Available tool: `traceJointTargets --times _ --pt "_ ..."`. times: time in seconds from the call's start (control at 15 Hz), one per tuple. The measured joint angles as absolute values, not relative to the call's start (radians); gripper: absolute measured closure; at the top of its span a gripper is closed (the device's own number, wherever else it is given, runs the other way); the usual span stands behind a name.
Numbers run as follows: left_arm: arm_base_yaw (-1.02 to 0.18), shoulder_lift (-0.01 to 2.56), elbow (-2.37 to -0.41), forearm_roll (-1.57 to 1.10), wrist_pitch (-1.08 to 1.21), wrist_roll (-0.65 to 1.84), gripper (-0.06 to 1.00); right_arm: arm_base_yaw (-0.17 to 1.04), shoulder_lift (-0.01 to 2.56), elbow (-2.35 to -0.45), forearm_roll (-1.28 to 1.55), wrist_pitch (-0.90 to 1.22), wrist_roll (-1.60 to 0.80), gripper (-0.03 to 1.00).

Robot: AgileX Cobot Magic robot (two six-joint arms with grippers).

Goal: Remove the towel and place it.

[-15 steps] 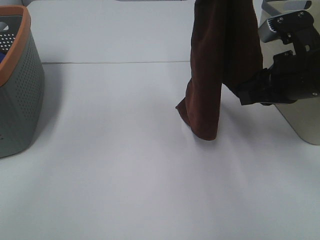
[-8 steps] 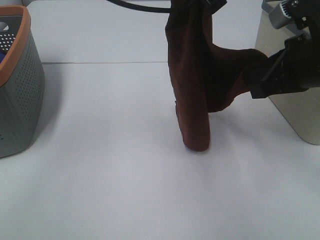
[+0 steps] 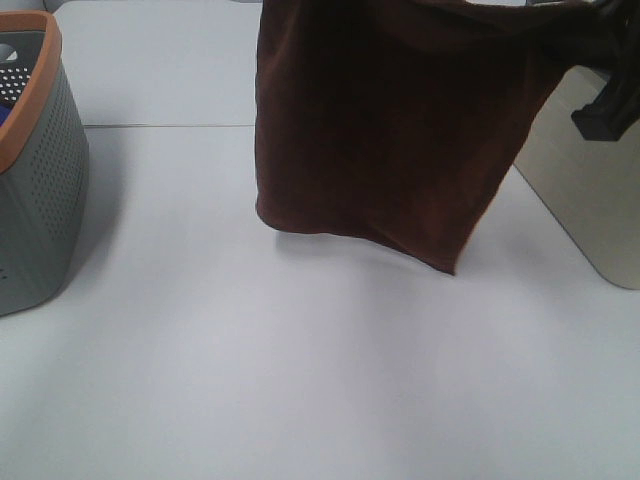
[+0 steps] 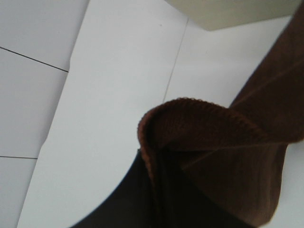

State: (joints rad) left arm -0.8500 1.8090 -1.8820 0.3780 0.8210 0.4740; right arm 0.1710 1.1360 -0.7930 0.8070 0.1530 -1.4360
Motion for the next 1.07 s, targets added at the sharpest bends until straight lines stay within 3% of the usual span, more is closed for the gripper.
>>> traceJointTargets --times 0.27,0.6,1.07 --pt "-0.85 1.809 -1.882 0.433 0.899 0.448 0.93 0.171 1.136 -0.817 0.726 0.16 -1.436 0.97" --pt "-0.85 1.809 -1.882 0.474 0.909 0.135 0.93 0.171 1.136 -0.817 0.706 0.16 -1.436 0.97" --pt "-0.835 1.83 -1.882 0.472 0.955 0.127 0.93 0.171 1.195 -0.833 0.703 0.094 -1.436 0.97"
